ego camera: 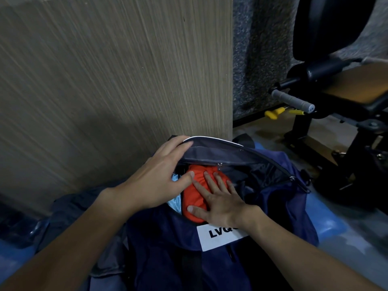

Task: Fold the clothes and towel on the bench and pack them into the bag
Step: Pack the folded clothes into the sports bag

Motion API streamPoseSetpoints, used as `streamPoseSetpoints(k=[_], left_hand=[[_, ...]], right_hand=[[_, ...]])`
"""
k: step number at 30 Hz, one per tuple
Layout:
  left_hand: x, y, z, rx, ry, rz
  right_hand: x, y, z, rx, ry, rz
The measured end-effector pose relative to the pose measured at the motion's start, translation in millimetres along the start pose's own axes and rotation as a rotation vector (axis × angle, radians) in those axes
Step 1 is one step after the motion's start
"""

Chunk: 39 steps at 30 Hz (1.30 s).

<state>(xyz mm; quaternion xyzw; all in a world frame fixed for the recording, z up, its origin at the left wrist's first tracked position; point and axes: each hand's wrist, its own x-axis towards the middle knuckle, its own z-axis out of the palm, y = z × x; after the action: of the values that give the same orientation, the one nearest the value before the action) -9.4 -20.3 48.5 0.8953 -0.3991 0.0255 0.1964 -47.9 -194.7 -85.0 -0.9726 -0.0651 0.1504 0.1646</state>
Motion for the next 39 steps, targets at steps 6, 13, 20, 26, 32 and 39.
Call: streamPoseSetpoints(k=[6, 13, 20, 26, 32, 39], left_hand=[[-9.1, -2.6, 1.9, 0.012, -0.016, -0.047], [-66.0, -5.4, -12.2, -0.068, 0.044, -0.12], [-146.8, -48.0, -29.0, -0.256, 0.24, -0.34], [-208.5, -108.6, -18.4, -0.268, 0.429, -0.561], [-231.0, -154.0, -4.5, -0.15, 0.383, -0.627], [-226.0, -182.3, 4.2, 0.057, 0.203, -0.619]], right_hand=[[-23.1, -9.4, -3.7, 0.003, 0.147, -0.041], [-56.5, -60.7, -19.2, -0.049, 0.463, -0.145], [-72.8, -119.9, -33.2, 0.058, 0.568, -0.379], [-49.1, -190.4, -36.2, 0.089, 0.467, -0.525], [12.6, -238.8, -12.3, -0.022, 0.24, -0.603], [94.8, -252.2, -10.9, 0.162, 0.231, -0.18]])
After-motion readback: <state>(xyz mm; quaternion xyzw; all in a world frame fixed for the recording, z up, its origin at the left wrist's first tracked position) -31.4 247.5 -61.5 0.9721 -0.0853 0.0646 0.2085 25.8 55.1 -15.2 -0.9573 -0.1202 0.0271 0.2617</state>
